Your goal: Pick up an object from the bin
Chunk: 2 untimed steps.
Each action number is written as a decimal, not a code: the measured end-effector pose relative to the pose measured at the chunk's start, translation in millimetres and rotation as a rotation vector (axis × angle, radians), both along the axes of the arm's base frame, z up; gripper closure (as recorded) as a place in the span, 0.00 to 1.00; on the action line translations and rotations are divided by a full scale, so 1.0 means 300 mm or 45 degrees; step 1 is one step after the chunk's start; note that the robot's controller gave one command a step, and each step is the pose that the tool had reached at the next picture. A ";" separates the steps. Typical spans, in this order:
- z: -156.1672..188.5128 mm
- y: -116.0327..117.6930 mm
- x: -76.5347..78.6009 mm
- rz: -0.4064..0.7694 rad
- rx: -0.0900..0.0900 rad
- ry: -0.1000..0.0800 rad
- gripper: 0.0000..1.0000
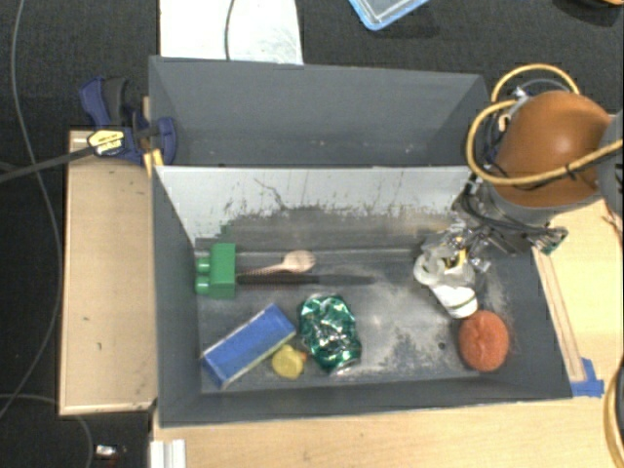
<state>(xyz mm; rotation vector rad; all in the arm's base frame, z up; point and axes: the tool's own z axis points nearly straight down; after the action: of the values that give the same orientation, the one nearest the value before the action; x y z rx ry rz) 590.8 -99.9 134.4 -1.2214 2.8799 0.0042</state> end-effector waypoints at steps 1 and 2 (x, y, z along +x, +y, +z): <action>0.093 0.001 -0.002 -0.003 0.001 0.003 1.00; 0.173 0.001 0.002 -0.007 0.001 -0.004 1.00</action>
Offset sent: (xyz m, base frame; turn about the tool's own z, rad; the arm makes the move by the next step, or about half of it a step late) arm -0.0010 0.0004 0.0645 0.0015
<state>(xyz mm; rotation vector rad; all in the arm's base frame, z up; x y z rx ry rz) 591.5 -99.6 186.5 -1.2117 2.8805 0.0031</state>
